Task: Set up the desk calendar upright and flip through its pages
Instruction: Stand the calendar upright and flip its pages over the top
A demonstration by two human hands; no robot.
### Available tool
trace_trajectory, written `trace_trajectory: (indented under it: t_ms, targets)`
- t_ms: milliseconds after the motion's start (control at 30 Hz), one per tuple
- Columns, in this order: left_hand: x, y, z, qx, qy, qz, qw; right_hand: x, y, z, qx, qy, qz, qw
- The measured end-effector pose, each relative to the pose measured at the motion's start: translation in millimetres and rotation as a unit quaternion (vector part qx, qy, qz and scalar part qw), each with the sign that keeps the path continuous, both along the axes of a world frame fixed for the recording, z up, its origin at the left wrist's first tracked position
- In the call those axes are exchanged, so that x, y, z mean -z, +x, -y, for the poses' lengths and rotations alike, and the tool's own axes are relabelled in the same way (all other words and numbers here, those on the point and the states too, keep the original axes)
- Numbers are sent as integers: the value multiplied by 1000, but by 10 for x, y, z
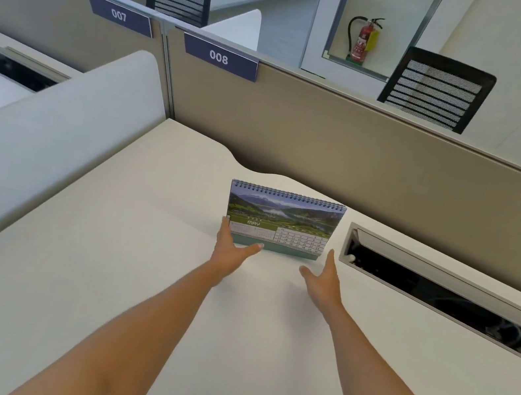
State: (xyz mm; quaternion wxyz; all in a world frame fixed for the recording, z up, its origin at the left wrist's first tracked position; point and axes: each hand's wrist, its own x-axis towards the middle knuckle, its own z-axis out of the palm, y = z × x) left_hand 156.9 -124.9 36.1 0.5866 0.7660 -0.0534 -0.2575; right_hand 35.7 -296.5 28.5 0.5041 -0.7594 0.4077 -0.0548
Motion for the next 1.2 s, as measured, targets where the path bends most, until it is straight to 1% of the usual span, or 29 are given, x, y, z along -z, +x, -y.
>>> trace_trajectory:
  t_ms: [167, 400, 533, 633, 733, 800, 833, 933, 1000, 1100, 1200]
  targets:
    - [14, -1, 70, -7, 23, -13, 1000, 13, 70, -35, -32, -6, 18, 999]
    - [24, -79, 65, -8, 77, -16, 997, 22, 77, -104, -27, -14, 20, 999]
    - [28, -192, 2, 15, 99, -18, 995, 29, 13, -188, -4, -22, 22, 1000]
    - [-2, -253, -77, 15, 91, -25, 995, -31, -77, -200, 47, -8, 50, 998]
    - [-58, -281, -210, 2, 40, -51, 998, -155, -162, -131, 76, 30, 70, 994]
    - [-140, -293, -326, 4, -2, -87, 996, -260, -221, -43, 79, 102, 92, 987]
    - [-201, -294, -389, 10, -6, -96, 995, -327, -254, 14, 74, 145, 94, 982]
    - [-458, -260, -578, 69, -1, -88, 994, -524, -341, 195, 3, 260, 90, 961]
    - [-674, -210, -638, 115, -47, -96, 988, -682, -348, 281, -53, 306, 99, 945]
    - [-1047, -108, -605, 155, -135, -75, 976, -996, -261, 330, -113, 312, 144, 932]
    - [-1365, 0, -468, 157, -159, 4, 975, -1306, -95, 321, -131, 257, 194, 938]
